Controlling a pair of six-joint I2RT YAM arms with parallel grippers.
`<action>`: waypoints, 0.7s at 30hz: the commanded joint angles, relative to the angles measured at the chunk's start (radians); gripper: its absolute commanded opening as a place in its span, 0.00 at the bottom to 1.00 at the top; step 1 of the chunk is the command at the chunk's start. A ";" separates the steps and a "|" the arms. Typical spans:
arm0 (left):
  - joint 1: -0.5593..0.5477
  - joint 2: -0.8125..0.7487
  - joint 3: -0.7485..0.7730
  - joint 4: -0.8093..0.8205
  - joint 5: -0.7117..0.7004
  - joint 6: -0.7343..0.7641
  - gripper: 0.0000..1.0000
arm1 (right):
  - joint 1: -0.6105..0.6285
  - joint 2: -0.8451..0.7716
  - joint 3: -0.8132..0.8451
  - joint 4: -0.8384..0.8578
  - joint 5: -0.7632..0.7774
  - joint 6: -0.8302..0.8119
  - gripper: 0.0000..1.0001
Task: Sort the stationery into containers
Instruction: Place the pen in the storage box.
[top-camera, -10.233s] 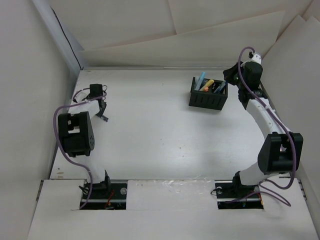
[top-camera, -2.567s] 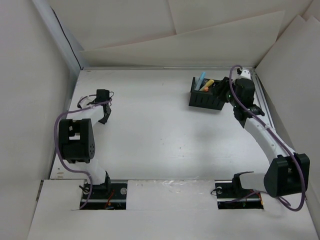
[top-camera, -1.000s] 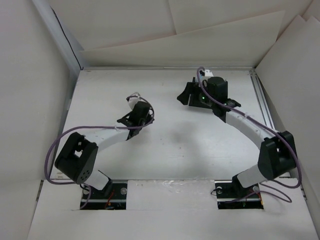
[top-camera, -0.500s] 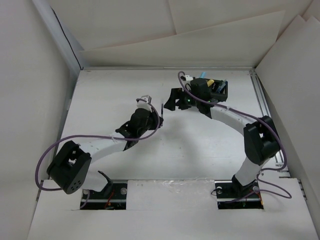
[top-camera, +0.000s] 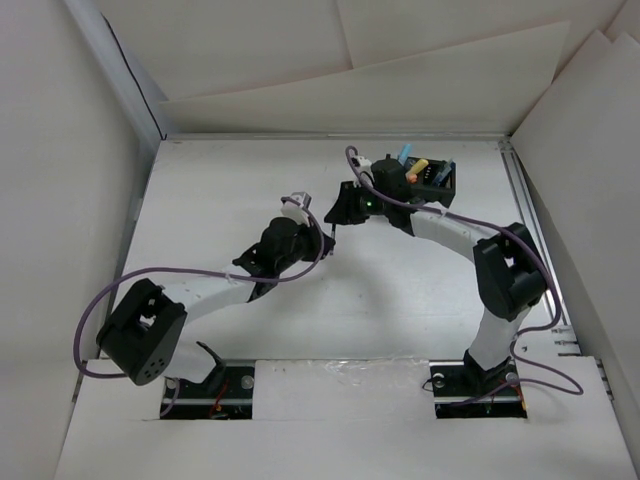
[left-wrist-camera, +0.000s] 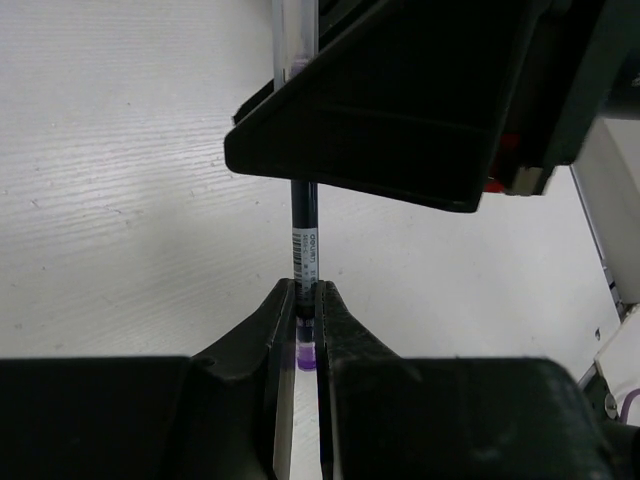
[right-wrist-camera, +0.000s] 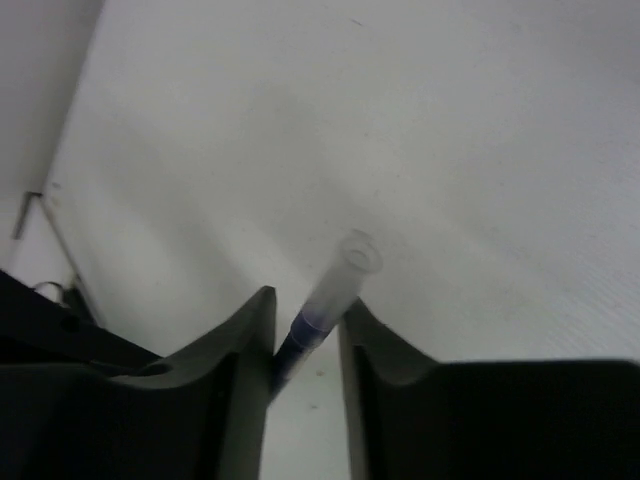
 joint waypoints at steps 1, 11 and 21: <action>-0.001 0.012 0.000 0.074 0.046 0.022 0.00 | -0.001 0.005 0.037 0.094 -0.056 0.010 0.29; -0.001 -0.030 -0.030 0.126 0.055 0.032 0.53 | -0.045 -0.051 0.009 0.104 0.009 0.039 0.03; -0.001 -0.156 -0.072 0.126 0.023 0.041 0.78 | -0.295 -0.228 -0.002 0.104 0.242 0.123 0.01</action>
